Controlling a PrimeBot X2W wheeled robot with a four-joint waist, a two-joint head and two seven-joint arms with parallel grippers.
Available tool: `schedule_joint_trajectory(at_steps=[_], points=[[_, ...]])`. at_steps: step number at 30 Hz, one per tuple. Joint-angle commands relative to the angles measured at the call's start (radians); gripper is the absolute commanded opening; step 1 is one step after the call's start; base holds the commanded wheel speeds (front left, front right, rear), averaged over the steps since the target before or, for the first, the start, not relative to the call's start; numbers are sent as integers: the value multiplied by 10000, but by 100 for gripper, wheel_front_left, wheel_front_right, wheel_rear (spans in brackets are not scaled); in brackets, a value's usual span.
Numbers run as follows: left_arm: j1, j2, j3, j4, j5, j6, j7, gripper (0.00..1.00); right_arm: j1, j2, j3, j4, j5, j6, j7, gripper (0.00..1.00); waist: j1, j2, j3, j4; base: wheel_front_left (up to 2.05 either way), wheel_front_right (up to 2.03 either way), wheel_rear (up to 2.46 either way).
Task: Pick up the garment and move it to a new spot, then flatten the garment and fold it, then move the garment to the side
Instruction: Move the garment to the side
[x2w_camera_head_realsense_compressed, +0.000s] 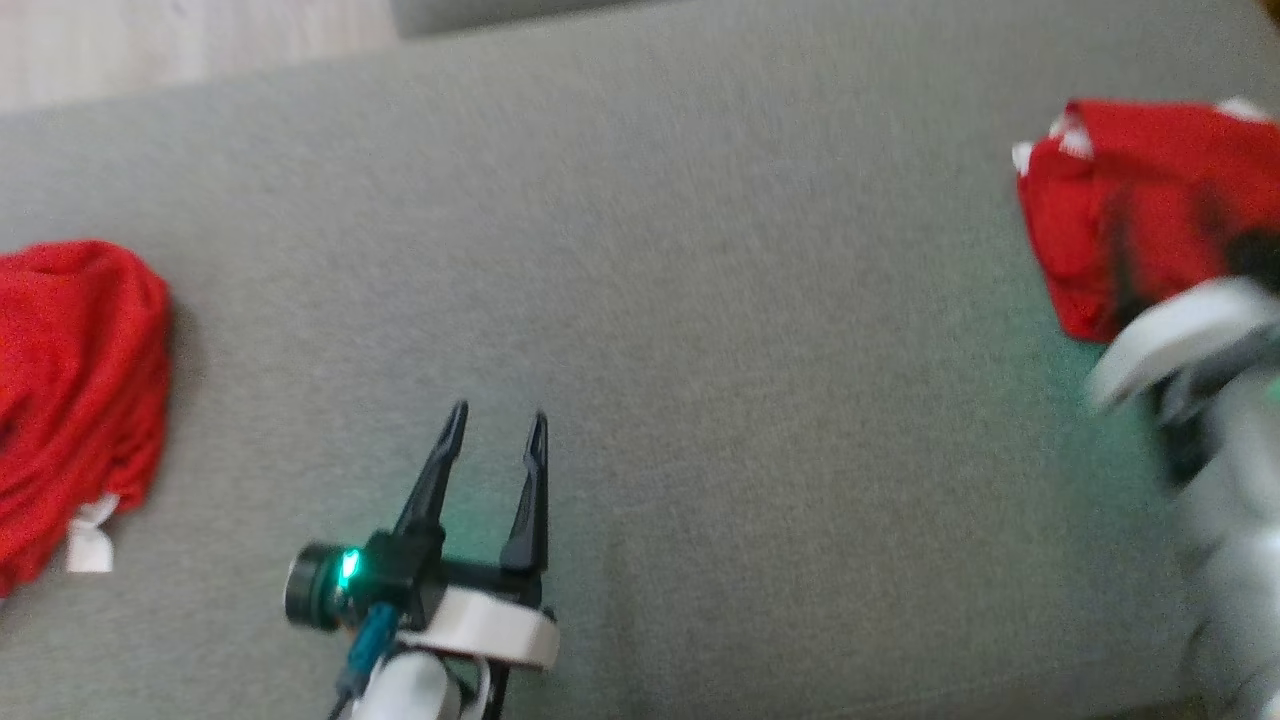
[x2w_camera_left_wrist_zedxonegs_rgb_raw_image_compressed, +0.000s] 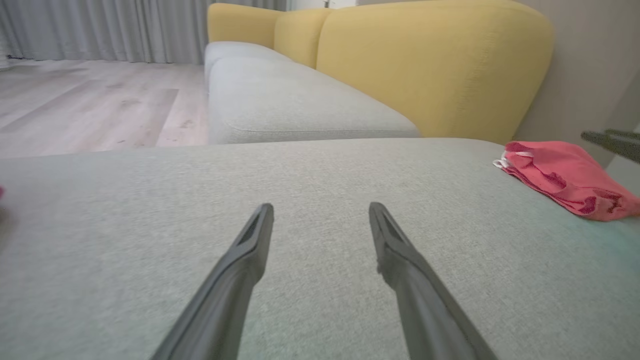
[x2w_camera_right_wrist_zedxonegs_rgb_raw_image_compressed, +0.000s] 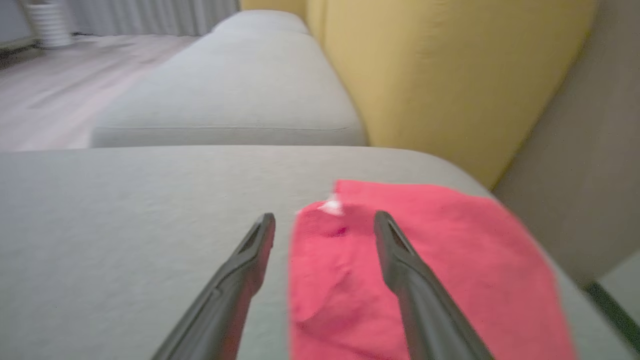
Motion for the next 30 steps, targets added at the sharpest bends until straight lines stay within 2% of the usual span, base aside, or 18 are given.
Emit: schedule_joint_trajectory(at_steps=[1,7,12,18,19,21,24,30], points=[[119,-1,251,-215,-115,71,-95,100,612,263,473,-525,132,-7,-167,100,2,0,-886,369,0,0,0],[835,-7,72,-128,-557,379,-95,100,2753,1223,1957,-1803,785,-7,-199,100,2,0,-2128,977,0,0,0],[1454,-9,41,-230,-744,669,-95,100,4311,1765,2422,-3417,1325,-7,-206,100,2,0,-2799,1431,0,0,0],[2078,-9,367,-480,-761,928,-95,100,6048,2216,1517,-5611,1129,-7,-208,100,2,0,-3320,1776,0,0,0],[2239,-10,532,-762,-674,996,-95,100,6582,2314,1113,-6274,870,-7,-209,100,2,0,-3454,1844,0,0,0],[2398,-10,660,-1126,-464,977,-95,100,7166,2412,738,-6734,623,-7,-209,100,2,0,-3577,1925,0,0,0],[2667,-8,827,-1593,-111,831,-95,100,7956,2564,327,-7050,425,-7,-209,100,2,0,-3725,1998,0,0,0],[3058,-4,1137,-1636,300,616,-95,100,8602,2710,213,-7139,177,-7,-209,100,2,0,-3840,1942,0,0,0]])
